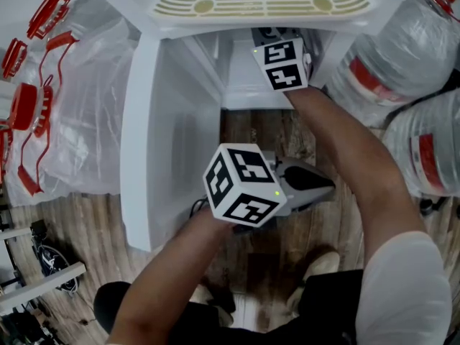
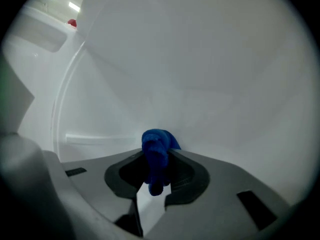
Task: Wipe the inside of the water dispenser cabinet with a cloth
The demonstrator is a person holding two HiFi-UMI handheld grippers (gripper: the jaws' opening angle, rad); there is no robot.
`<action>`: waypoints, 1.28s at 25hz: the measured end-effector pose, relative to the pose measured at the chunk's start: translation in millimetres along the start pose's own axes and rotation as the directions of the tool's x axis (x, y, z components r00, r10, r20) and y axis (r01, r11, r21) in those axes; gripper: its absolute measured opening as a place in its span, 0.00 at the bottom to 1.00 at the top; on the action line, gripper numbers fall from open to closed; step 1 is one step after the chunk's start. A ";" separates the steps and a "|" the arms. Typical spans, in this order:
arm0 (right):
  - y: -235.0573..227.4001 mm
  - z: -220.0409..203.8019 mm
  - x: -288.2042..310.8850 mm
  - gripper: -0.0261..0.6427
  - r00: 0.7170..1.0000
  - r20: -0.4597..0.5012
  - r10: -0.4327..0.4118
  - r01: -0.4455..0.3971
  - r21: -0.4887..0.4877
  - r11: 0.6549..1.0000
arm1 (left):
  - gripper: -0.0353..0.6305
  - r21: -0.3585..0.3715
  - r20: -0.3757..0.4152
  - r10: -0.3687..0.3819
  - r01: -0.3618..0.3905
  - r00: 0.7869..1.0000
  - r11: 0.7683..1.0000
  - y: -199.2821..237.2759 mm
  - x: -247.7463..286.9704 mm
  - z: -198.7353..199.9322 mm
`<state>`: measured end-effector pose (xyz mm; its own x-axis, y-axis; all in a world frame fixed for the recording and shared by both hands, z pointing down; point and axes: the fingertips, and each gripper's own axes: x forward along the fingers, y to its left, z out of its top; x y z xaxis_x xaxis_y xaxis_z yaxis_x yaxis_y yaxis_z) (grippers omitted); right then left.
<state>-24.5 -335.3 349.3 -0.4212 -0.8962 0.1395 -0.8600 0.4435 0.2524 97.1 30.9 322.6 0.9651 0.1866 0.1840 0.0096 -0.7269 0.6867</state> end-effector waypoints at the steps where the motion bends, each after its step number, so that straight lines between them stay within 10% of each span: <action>1: 2.4 -9.3 2.5 0.17 1.000 -0.026 0.006 -0.006 0.009 1.000 | 0.05 0.001 -0.001 -0.001 0.001 1.000 1.000 -0.5 0.3 -0.3; 9: 19.3 -65.8 8.3 0.17 0.980 -0.197 0.034 -0.023 0.061 0.998 | 0.05 0.006 -0.001 -0.001 0.001 1.000 1.000 -2.7 0.8 0.2; 22: -19.5 35.9 -20.1 0.16 0.995 0.046 -0.087 0.077 0.183 0.980 | 0.05 0.011 0.002 -0.006 0.006 1.000 1.000 -5.7 -1.8 0.2; 32: -18.9 -28.6 -6.2 0.15 0.986 -0.130 -0.108 0.137 0.239 0.961 | 0.05 0.010 0.002 -0.002 0.002 1.000 1.000 -6.3 -3.5 -1.5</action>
<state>2.6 -337.7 371.1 -0.2846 -0.9295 0.2347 -0.9533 0.3002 0.0325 93.3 35.7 318.7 0.9655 0.1872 0.1812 0.0146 -0.7332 0.6799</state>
